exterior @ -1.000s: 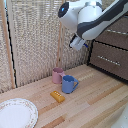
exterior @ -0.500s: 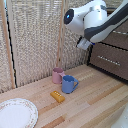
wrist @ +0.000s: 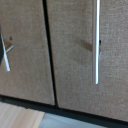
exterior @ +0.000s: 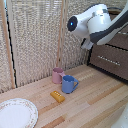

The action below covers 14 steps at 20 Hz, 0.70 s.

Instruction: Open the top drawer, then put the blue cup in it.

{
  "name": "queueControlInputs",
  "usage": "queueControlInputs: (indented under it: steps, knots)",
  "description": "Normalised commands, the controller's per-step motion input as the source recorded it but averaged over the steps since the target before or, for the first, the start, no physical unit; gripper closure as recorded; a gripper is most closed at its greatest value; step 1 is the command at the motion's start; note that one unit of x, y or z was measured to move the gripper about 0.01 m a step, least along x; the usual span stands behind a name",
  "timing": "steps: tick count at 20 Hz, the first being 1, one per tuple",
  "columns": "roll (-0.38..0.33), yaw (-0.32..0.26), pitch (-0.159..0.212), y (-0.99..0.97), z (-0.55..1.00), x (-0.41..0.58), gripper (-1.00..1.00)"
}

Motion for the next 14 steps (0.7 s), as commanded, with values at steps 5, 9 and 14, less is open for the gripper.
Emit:
queueControlInputs:
  steps: [5, 9, 14]
  knots:
    - [-0.086, 0.096, 0.001, -0.76, 0.04, -0.075, -1.0]
    - [0.0, 0.124, 0.005, -0.81, 0.18, -0.023, -1.0]
    - [0.017, 0.087, 0.002, -0.87, 0.27, 0.027, -1.0]
